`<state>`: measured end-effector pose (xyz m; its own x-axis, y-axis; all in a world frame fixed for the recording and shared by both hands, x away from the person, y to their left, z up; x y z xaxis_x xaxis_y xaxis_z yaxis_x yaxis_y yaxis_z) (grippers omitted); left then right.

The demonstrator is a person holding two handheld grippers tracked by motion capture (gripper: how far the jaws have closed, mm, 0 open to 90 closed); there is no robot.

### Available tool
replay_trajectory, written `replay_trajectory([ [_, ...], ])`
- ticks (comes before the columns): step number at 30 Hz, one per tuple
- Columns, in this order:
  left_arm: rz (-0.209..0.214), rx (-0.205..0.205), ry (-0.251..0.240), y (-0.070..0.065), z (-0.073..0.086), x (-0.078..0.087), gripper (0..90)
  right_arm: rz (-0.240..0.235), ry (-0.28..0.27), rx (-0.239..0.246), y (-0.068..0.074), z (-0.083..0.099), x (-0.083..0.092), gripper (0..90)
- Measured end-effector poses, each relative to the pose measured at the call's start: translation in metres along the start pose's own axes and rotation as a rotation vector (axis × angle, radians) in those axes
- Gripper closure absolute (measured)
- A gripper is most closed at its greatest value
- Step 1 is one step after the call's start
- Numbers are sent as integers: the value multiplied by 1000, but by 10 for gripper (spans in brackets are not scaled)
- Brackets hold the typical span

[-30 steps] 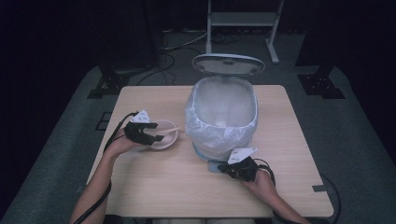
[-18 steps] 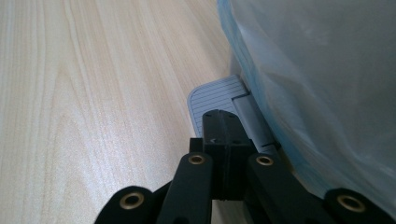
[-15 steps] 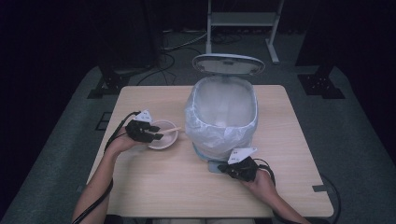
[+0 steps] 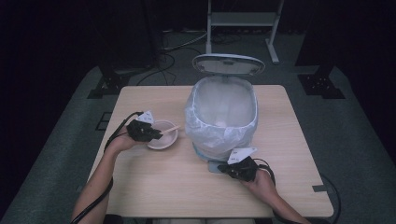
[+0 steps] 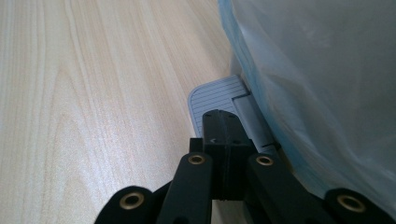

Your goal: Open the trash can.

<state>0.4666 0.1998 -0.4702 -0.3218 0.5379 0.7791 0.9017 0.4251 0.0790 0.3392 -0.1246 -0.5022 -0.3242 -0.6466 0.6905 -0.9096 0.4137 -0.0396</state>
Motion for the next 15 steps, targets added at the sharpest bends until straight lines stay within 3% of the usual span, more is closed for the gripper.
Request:
replay_trajectory([
  [15, 27, -1, -21, -12, 5, 23, 796, -4, 8, 7, 0, 0, 0, 898],
])
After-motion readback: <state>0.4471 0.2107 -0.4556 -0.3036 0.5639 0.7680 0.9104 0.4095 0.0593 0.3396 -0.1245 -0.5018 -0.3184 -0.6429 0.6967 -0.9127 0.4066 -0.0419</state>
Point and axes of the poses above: each handheld gripper's, and its own axes: x roughly backward along the jaws, z roughly out of its underside, y roughly to its left, the point moved 5 cm from there along -x, roughly forward along the jaws, and after that the axes turned 2 degrees about y, right-handed, at the moved point
